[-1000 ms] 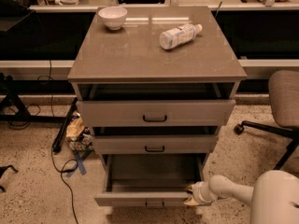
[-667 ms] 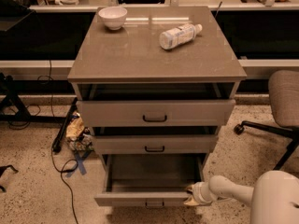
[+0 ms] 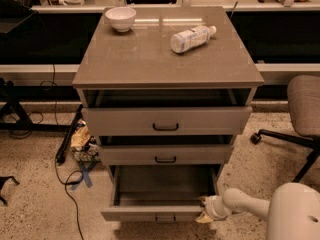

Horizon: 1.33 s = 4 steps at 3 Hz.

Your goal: Open bottom drawer

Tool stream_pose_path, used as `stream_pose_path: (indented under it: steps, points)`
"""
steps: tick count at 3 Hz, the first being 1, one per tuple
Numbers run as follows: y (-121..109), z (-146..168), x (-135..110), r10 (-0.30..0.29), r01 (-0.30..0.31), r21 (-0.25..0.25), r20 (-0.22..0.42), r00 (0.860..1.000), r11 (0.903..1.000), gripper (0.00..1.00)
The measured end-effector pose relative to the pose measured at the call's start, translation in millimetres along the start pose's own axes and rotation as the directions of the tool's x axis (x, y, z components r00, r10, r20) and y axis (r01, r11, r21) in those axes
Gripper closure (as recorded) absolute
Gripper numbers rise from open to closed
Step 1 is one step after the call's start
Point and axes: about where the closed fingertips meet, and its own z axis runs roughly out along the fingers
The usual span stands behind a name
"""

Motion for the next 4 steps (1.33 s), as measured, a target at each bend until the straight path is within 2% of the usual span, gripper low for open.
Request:
stream_pose_path:
  steps: [1, 3, 4]
  points:
    - [6, 1, -8, -0.045, 0.045, -0.034, 0.004, 0.999, 0.9984, 0.00]
    - [32, -3, -25, -0.162, 0.162, -0.102, 0.004, 0.987, 0.9815, 0.00]
    - [43, -6, -24, -0.184, 0.184, -0.123, 0.014, 0.983, 0.9752, 0.19]
